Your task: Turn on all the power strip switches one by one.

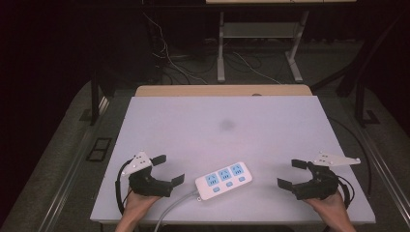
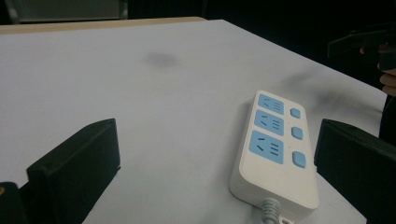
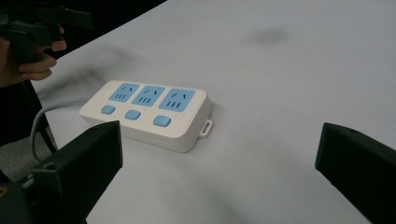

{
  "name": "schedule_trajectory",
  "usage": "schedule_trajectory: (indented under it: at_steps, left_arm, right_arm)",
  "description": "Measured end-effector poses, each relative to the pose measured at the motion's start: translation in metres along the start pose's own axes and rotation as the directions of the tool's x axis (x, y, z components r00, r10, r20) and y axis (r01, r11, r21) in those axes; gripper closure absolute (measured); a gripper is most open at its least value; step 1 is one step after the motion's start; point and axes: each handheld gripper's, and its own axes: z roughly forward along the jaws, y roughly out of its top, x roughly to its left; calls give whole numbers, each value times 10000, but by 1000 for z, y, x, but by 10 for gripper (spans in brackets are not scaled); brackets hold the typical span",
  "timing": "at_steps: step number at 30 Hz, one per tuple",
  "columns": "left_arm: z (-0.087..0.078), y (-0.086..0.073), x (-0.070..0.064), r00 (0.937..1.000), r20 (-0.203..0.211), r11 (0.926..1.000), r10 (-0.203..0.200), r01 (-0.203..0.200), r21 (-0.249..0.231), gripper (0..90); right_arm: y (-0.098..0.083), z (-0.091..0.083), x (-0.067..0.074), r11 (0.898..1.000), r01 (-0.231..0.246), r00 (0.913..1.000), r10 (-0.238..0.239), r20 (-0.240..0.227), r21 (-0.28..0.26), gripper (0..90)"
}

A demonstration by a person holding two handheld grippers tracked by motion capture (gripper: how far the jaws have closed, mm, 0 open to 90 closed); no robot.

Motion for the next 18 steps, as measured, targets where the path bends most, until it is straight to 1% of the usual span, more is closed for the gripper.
schedule_trajectory:
  at_steps: [4, 8, 15, 18]
  left_arm:
    - [0, 0, 0, 10000, 38, 10000, -44, 44, 52, 0]
    - [-2, 0, -2, 10000, 26, 9999, 38, -38, 149, 0]
    - [-6, 1, -3, 9999, 65, 9999, -104, 104, 23, 0]
    - [-7, 2, -3, 9997, 181, 9999, -167, 167, -9, 0]
  right_arm:
    - [0, 0, 0, 10000, -3, 10000, 4, -34, 63, 5]
    - [0, 1, 0, 10000, -15, 10000, 15, -83, 87, 5]
    - [1, 3, 0, 9998, -5, 9999, 8, -153, 204, 5]
    - [1, 3, 0, 9997, -30, 9999, 34, -151, 223, 5]
